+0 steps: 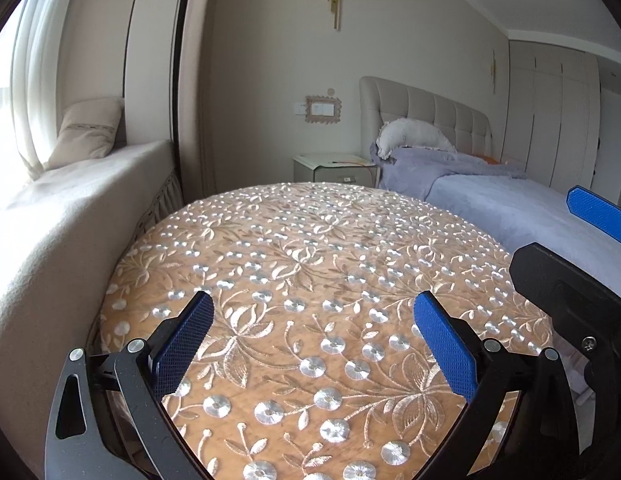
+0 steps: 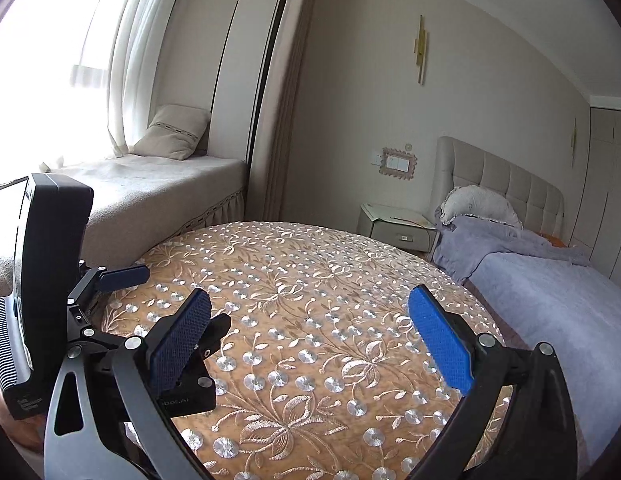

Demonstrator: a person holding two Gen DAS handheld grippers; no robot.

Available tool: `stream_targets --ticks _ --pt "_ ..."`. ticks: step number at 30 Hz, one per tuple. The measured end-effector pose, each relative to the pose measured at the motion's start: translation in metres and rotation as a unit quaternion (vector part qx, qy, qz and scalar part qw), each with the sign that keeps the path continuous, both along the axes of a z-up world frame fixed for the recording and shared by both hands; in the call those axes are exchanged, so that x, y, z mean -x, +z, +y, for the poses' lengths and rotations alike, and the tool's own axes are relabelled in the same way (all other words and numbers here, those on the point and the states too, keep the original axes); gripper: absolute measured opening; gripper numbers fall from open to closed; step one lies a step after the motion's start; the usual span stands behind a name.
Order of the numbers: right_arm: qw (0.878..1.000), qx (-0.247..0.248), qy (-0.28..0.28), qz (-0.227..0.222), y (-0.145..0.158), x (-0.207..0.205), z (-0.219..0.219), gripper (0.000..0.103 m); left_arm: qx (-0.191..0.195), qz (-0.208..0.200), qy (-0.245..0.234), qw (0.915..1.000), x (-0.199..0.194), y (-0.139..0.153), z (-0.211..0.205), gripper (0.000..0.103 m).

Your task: Collect trash

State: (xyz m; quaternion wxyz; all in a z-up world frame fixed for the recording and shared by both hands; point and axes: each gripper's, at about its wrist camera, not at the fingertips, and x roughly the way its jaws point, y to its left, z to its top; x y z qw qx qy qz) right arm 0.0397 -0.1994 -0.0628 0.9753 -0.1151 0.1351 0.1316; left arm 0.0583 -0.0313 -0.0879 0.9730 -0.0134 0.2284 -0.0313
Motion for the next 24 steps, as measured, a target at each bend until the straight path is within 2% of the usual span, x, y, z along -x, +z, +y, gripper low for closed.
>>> stream_targets --ticks 4,17,24 --pt "1.000 0.004 -0.002 -0.002 -0.001 -0.001 -0.001 0.098 0.008 0.001 -0.003 1.0000 0.000 0.000 0.003 0.099" --pt "1.000 0.000 -0.009 0.004 -0.006 -0.005 -0.004 0.098 -0.010 -0.003 -0.011 0.9999 0.001 -0.001 -0.009 0.099" --pt "1.000 -0.004 -0.011 0.007 -0.008 -0.006 -0.008 0.098 -0.043 -0.012 0.011 0.9990 0.004 0.000 -0.017 0.099"
